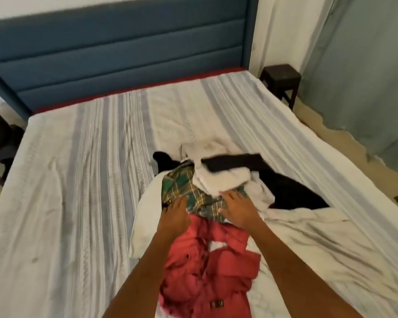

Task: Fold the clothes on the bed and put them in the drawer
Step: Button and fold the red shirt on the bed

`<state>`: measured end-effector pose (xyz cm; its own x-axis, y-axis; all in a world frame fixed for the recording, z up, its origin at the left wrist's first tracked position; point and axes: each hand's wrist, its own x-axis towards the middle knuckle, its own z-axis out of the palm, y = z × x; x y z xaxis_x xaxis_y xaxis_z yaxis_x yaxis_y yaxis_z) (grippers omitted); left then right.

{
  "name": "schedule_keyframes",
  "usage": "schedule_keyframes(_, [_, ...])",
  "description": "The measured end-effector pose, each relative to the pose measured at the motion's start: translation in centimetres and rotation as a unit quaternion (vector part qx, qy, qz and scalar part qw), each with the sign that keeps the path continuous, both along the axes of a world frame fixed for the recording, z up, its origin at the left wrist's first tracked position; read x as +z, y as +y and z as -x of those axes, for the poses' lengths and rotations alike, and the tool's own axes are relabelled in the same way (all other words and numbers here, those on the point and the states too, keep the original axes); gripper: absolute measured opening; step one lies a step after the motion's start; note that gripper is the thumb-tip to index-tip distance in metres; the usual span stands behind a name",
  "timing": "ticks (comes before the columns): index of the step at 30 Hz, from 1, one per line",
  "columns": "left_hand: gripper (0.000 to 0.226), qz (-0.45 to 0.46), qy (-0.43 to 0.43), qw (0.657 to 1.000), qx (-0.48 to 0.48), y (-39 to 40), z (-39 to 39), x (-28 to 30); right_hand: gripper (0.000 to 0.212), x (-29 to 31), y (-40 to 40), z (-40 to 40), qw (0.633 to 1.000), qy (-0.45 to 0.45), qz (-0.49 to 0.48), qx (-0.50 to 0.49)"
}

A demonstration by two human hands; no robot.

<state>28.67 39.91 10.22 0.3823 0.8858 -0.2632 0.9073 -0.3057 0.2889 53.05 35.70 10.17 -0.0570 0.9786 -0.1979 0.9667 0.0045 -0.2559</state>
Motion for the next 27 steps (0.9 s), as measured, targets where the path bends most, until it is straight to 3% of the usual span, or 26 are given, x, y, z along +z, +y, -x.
schedule_keyframes(2, [0.077,0.049,0.016,0.999,0.005,-4.6,3.0,-4.3,0.071,-3.6,-5.2,2.6,0.998,0.012,0.055,0.018])
schedule_keyframes(4, [0.093,0.084,0.023,0.996,0.005,-9.2,6.2,-9.0,0.091,-7.4,-10.7,4.9,0.991,0.015,0.127,0.033])
schedule_keyframes(7, [0.148,0.148,0.078,0.986,-0.016,-14.2,8.8,-15.0,0.117,-13.8,-18.2,7.8,0.983,0.042,0.176,0.015])
schedule_keyframes(9, [0.159,0.206,0.104,0.973,0.01,-16.0,8.7,-16.4,0.118,-16.5,-21.3,9.6,0.979,0.038,0.201,-0.011])
schedule_keyframes(11, [0.135,0.2,0.066,0.975,0.071,-16.8,8.0,-16.8,0.132,-18.2,-22.4,11.0,0.973,0.008,0.23,-0.021])
schedule_keyframes(13, [0.099,0.199,0.028,0.973,0.115,-16.8,7.5,-17.5,0.131,-18.5,-22.1,11.8,0.976,0.011,0.214,-0.041])
schedule_keyframes(14, [0.089,0.2,0.001,0.974,0.105,-16.6,7.1,-17.3,0.118,-19.1,-22.3,11.9,0.969,0.013,0.24,-0.054])
schedule_keyframes(16, [0.063,0.223,-0.093,0.967,0.078,-16.6,5.9,-16.4,0.073,-20.2,-22.5,11.2,0.976,0.044,0.204,-0.063])
schedule_keyframes(17, [0.052,0.23,-0.148,0.958,0.085,-16.7,4.8,-15.2,0.053,-20.2,-22.3,10.5,0.984,0.062,0.153,-0.074])
schedule_keyframes(18, [0.039,0.23,-0.2,0.948,0.093,-16.5,3.7,-14.1,0.047,-19.2,-21.7,9.9,0.982,0.106,0.102,-0.12])
schedule_keyframes(21, [0.034,0.174,-0.3,0.933,0.1,-15.4,0.0,-11.3,0.048,-16.0,-19.1,7.6,0.917,0.273,-0.013,-0.291])
schedule_keyframes(24, [0.03,0.141,-0.311,0.938,0.056,-12.8,-4.1,-8.9,0.032,-11.8,-14.8,3.6,0.865,0.297,-0.129,-0.382])
schedule_keyframes(27, [0.052,0.155,-0.296,0.943,0.011,-9.6,-9.6,-5.1,0.033,-7.4,-10.9,-2.2,0.84,0.297,-0.2,-0.407])
